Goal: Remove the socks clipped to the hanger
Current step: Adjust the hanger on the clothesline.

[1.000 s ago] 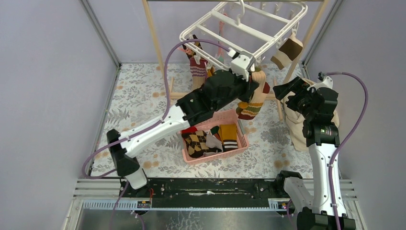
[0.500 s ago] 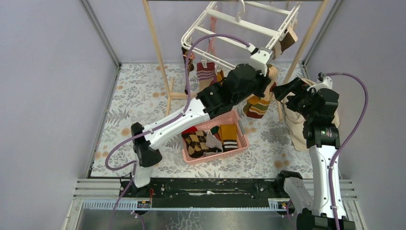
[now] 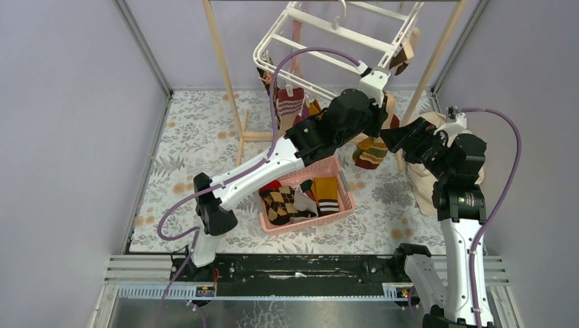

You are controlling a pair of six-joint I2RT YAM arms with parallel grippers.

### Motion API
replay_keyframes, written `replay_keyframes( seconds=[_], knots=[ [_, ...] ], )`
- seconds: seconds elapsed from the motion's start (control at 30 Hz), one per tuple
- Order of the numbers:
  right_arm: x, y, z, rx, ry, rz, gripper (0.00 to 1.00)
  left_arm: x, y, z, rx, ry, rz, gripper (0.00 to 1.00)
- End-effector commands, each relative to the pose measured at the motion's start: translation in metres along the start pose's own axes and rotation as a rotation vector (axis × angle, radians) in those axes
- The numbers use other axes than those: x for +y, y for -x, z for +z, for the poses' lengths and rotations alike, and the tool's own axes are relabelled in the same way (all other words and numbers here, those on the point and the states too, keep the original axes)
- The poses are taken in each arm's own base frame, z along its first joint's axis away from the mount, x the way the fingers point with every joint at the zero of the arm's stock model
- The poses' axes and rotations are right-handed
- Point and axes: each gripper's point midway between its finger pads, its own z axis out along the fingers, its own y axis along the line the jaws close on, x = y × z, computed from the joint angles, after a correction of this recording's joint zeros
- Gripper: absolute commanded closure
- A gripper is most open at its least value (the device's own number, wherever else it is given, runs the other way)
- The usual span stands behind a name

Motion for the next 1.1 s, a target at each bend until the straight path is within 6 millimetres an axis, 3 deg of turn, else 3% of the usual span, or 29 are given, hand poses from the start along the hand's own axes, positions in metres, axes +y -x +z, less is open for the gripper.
replay_keyframes(
  seconds=[0.0,0.13,0.23,0.3,0.4,0.7,1.07],
  knots=[
    [0.029,-0.005,0.003,0.037,0.170,0.011,0.10,0.007,0.021,-0.008,-0.051,0.008,0.000,0.65],
    [0.046,-0.012,0.005,0.076,0.268,0.045,0.13,0.011,0.017,-0.017,-0.037,0.017,0.008,0.47],
    [0.054,-0.015,0.002,0.086,0.281,0.033,0.14,0.012,0.014,-0.024,-0.027,0.010,0.012,0.42],
    [0.058,-0.018,0.001,0.097,0.289,0.029,0.14,0.012,0.012,-0.029,-0.019,0.006,0.013,0.32],
    [0.063,-0.027,0.005,0.117,0.285,0.013,0.14,0.013,0.007,-0.033,-0.010,0.000,0.018,0.31],
    [0.045,-0.052,0.043,0.122,0.150,-0.101,0.10,0.011,0.008,-0.038,-0.008,-0.019,0.023,0.35],
    [0.039,-0.044,0.081,-0.029,0.088,-0.088,0.06,0.007,0.005,-0.040,0.002,-0.043,0.019,0.38]
  ],
)
